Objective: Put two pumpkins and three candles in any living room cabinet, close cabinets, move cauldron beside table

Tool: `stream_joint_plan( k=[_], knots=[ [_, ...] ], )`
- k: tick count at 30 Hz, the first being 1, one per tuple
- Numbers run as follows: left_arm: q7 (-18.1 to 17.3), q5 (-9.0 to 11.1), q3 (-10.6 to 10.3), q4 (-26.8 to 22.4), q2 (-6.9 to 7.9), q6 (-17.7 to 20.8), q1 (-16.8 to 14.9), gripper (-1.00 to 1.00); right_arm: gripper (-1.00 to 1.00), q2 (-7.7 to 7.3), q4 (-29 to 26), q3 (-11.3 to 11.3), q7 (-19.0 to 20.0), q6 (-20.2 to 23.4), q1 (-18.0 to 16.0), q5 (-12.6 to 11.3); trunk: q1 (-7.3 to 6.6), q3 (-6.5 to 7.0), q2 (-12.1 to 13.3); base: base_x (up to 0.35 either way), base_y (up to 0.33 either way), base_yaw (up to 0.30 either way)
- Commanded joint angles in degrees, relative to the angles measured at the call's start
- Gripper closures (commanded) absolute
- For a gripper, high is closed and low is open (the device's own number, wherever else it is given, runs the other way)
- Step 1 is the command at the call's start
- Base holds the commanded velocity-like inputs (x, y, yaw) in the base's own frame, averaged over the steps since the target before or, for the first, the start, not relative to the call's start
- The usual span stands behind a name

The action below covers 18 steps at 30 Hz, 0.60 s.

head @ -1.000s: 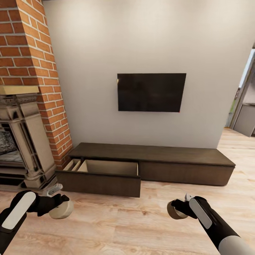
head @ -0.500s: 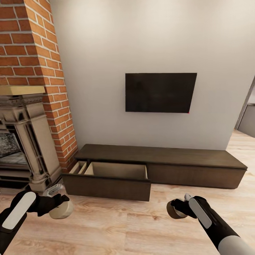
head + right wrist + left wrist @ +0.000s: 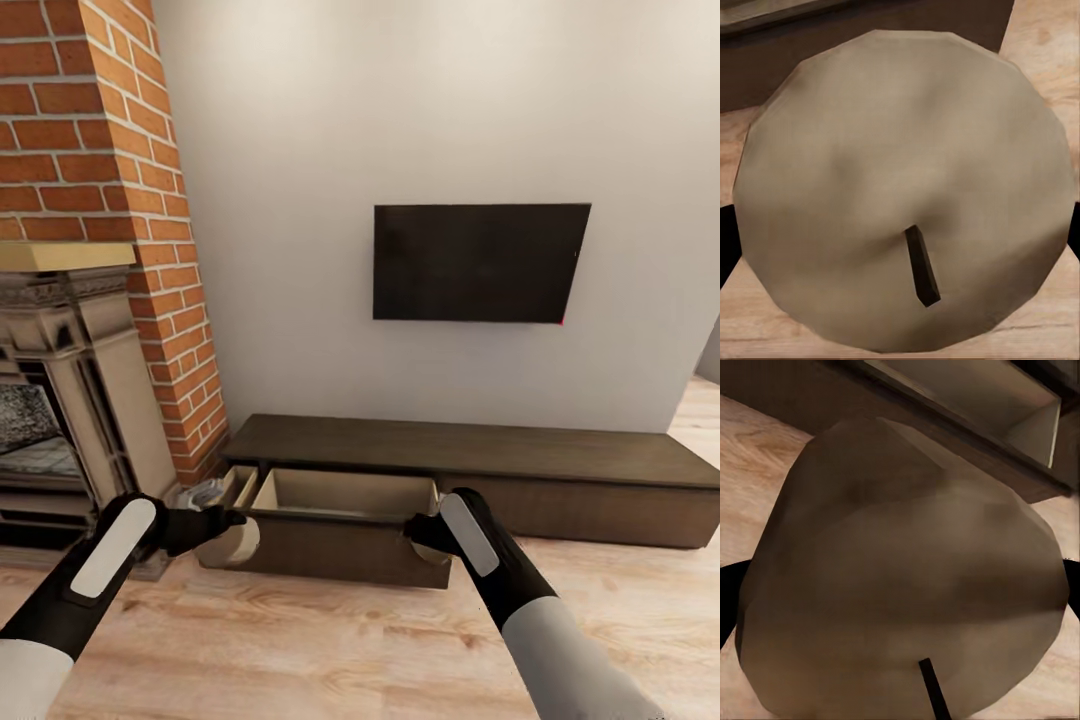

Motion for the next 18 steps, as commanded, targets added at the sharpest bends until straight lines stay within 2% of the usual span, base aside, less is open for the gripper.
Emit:
stream_joint_plan(
  k=[1,4,6,9,14,16,18],
  knots=[
    [0.70,0.19,-1.58,0.00,-0.24,0.07,-0.84,1.00,1.00,0.62,2.25,0.20,-0.83,-0.34,-0.30,-0.10,0.03,-0.07,-0.04,0.278,0.212,0.000],
    [0.77,-0.70,-3.20,0.40,-0.65,0.08,-1.46,1.00,1.00,1.22,6.11,1.28,-1.02,-1.09,-1.48,0.08,0.03,-0.07,-0.04,0.280,0.210,0.000],
    [0.83,-2.74,-4.36,2.48,-1.03,-0.03,-1.61,1.00,1.00,1.54,7.17,3.23,-1.20,-1.39,-2.16,0.07,0.03,-0.07,-0.04,0.281,0.208,0.000],
    [0.85,-5.37,-5.23,5.01,-2.38,-0.16,-1.70,1.00,1.00,1.97,7.56,4.62,-1.47,-1.62,-2.45,-0.24,0.03,-0.07,-0.04,0.282,0.206,0.000],
    [0.69,-5.93,-5.74,4.80,-3.78,0.03,-3.70,1.00,1.00,2.08,7.73,4.90,-1.62,-3.22,-2.50,-0.42,0.03,-0.07,-0.04,0.297,0.182,0.000],
    [0.70,-5.95,-7.28,5.08,-4.06,0.02,-3.91,1.00,1.00,2.08,7.62,5.04,-1.64,-4.37,-2.50,-0.38,0.03,-0.07,-0.04,0.311,0.151,0.000],
    [0.80,-6.06,-9.99,5.98,-4.39,-0.09,-4.00,1.00,1.00,2.08,7.52,5.17,-1.59,-5.05,-2.50,-0.39,0.03,-0.07,-0.04,0.313,0.146,0.000]
  ],
)
